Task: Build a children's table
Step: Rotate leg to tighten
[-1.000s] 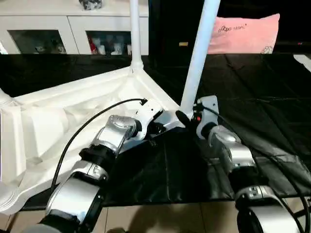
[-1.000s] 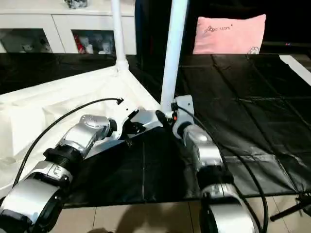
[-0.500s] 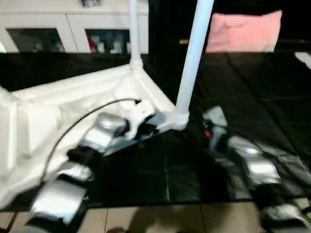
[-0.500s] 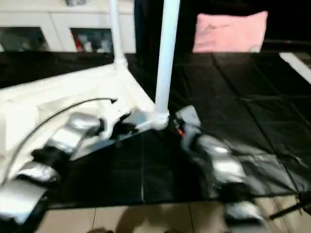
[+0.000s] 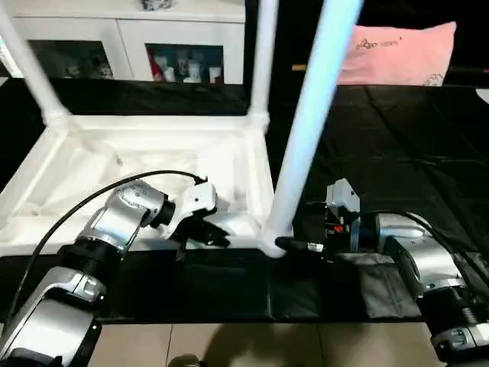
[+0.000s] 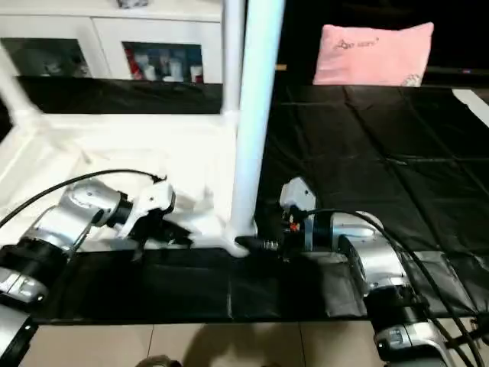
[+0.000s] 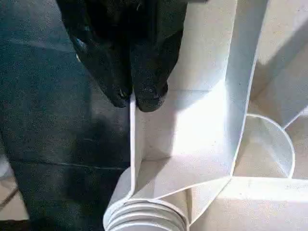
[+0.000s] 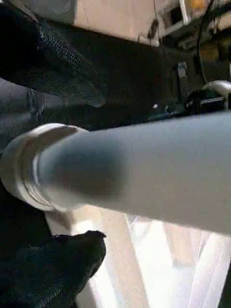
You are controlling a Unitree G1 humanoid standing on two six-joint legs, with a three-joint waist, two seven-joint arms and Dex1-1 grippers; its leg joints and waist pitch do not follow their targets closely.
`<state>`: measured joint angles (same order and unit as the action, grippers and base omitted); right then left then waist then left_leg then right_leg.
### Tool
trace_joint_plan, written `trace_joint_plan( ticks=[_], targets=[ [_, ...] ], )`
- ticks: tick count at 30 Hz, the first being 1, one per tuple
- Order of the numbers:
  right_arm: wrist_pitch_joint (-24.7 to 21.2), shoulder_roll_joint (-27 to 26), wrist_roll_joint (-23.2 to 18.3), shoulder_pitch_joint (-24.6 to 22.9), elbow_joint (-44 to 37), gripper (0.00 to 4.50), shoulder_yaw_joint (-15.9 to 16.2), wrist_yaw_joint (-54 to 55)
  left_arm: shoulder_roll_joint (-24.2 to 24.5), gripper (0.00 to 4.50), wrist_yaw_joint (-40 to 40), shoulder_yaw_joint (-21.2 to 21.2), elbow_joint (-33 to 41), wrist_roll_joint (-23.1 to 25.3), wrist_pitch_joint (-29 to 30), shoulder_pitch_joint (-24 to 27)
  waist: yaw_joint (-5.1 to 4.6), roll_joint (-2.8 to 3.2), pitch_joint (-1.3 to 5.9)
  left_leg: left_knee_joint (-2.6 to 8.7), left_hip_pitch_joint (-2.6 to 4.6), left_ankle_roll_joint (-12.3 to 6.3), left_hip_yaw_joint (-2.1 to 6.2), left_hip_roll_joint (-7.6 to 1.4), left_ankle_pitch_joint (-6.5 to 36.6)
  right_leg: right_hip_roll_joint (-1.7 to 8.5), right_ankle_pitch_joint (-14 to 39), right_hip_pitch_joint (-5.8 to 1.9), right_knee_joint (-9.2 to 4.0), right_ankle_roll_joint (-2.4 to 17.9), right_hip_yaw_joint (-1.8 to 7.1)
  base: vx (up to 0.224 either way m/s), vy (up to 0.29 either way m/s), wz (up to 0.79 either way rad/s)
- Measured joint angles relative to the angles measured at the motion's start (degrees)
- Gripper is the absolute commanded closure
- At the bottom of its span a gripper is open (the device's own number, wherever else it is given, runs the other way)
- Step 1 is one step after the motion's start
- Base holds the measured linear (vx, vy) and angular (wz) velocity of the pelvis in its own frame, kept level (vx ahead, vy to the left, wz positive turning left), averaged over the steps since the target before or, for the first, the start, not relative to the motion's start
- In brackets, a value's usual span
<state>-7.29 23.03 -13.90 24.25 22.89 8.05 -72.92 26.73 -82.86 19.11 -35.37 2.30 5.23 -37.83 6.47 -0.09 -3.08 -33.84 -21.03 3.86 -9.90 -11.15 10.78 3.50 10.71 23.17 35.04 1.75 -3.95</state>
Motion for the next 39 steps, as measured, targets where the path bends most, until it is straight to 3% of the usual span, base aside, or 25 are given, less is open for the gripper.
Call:
trace_joint_plan(
  ticks=[4,9,14,21,33,35,39],
  targets=[
    [-0.07,0.28,-0.04,0.89,0.95,0.82,1.55,-3.59,1.51,4.5,-3.58,0.95,3.34,-0.5,0.93,1.48,0.28,-0.16,-0.01,-0.01,-0.01,0.0,0.0,-0.01,0.0,0.0,0.0,0.0,-0.01,0.0,0.0,0.0,0.0,0.0],
    [-0.07,0.1,-0.14,1.92,2.39,1.06,2.38,-5.47,1.79,4.5,-3.75,1.14,3.97,-0.42,1.04,1.58,0.32,-0.26,-0.01,-0.08,0.0,0.01,0.0,-0.01,0.0,0.01,0.0,-0.02,0.03,0.0,0.0,0.0,0.0,0.0],
    [-0.3,0.14,-0.13,2.28,2.61,1.7,3.05,-7.36,1.83,4.5,-3.76,1.38,4.38,-0.42,1.16,1.58,0.38,-0.26,-0.01,-0.07,-0.02,0.0,0.0,-0.01,0.0,0.01,0.0,-0.02,0.03,0.0,-0.01,0.0,0.0,0.0],
    [-0.65,0.16,-0.13,2.28,2.58,2.22,3.61,-8.04,1.88,4.5,-3.88,1.76,4.99,-0.41,1.47,1.69,0.52,-0.26,-0.01,-0.09,-0.01,0.0,0.0,-0.01,0.0,0.01,0.0,-0.03,0.07,0.0,0.0,0.0,0.0,0.0],
    [-0.23,0.59,-0.11,1.42,1.86,2.43,3.09,-8.13,0.98,4.5,-2.84,1.53,5.53,-0.51,3.18,2.01,1.06,-0.3,0.02,-0.13,0.02,0.0,0.0,-0.01,0.0,0.02,0.0,-0.05,0.1,0.0,0.0,0.0,0.0,0.0],
    [-1.16,0.0,-0.17,0.25,1.54,2.43,1.49,-5.62,-1.19,4.5,0.79,0.53,4.93,-0.45,4.74,2.07,1.66,-0.26,0.04,-0.24,0.05,-0.01,0.0,0.02,-0.01,0.07,0.0,-0.1,0.18,0.0,0.01,0.0,0.0,0.0],
    [-3.84,-1.15,0.62,0.43,2.22,2.43,-1.09,2.41,-4.59,4.5,8.01,-1.83,3.16,-0.36,8.13,1.89,1.28,-0.26,0.04,-0.41,0.2,-0.06,-0.01,0.02,-0.08,0.09,-0.12,-0.23,0.25,-0.04,0.04,0.0,0.0,0.0]
  ],
)
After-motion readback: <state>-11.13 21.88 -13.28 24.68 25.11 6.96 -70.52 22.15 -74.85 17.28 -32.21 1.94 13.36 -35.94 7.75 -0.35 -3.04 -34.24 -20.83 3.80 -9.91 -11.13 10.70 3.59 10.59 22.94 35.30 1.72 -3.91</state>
